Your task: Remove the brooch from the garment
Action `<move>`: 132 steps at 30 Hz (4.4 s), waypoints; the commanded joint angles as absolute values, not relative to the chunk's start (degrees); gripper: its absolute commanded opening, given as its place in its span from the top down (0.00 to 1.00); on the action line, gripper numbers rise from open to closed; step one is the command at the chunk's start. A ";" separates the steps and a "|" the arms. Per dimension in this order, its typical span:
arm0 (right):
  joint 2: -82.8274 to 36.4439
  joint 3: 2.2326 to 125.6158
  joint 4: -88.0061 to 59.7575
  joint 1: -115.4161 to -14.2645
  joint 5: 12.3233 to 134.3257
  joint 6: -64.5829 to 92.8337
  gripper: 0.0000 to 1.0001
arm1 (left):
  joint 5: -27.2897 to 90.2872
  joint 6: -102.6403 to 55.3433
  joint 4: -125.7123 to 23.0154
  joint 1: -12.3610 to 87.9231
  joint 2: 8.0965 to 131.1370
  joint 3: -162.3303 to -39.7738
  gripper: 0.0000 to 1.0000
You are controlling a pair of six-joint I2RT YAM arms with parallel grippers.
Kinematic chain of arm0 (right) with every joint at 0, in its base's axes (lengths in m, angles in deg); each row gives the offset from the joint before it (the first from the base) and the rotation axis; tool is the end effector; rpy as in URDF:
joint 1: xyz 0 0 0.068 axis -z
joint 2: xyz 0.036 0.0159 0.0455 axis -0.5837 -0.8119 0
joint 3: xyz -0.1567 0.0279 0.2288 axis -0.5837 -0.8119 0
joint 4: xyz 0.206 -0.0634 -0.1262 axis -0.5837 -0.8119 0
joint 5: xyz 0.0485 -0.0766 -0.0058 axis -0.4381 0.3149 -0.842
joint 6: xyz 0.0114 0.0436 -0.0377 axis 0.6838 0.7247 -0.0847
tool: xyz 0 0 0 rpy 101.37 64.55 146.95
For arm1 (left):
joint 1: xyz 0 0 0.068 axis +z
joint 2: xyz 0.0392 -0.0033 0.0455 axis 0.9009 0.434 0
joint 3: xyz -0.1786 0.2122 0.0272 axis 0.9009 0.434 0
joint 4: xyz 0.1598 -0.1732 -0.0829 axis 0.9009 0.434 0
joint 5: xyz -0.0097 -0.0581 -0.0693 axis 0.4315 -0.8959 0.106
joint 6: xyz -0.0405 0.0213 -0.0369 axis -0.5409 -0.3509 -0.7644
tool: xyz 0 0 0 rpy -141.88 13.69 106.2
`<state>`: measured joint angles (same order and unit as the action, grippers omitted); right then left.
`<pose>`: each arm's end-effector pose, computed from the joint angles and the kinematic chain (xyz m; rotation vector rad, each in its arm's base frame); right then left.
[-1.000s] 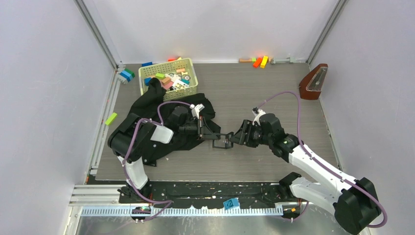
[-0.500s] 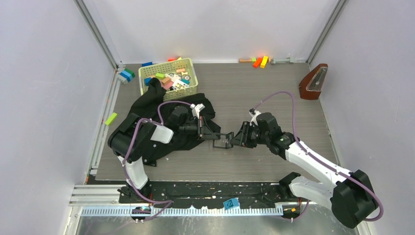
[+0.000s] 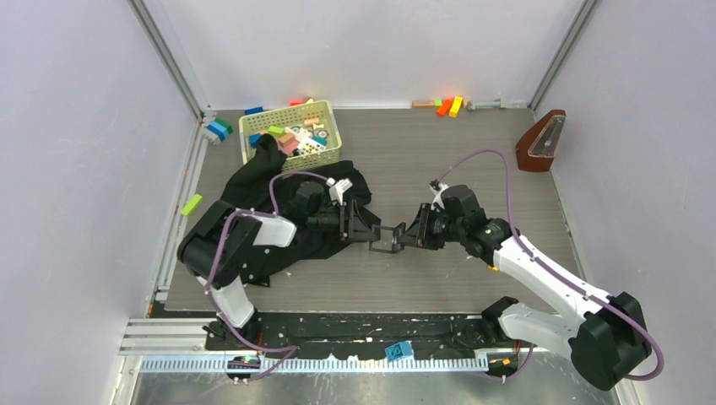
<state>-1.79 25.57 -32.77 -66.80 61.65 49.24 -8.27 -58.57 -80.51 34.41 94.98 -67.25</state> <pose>0.1698 0.1188 0.2377 0.0454 2.4765 0.9974 0.2609 -0.1865 0.1476 0.2401 2.3663 -1.6122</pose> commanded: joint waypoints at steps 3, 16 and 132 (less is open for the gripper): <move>-4.21 34.45 -48.38 -66.44 65.49 45.92 0.89 | 2.55 -43.54 -62.21 34.75 81.33 -70.07 0.37; -6.84 39.30 -56.21 -65.59 66.15 42.20 0.91 | 47.17 -26.98 -38.48 23.91 74.52 -76.24 0.47; -9.98 39.38 -56.54 -64.28 63.25 40.84 0.94 | 39.10 -25.97 -45.07 22.18 80.40 -78.92 0.76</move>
<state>-9.66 37.48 -56.07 -64.53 62.53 41.53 47.42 -25.02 -37.43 22.04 84.01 -81.68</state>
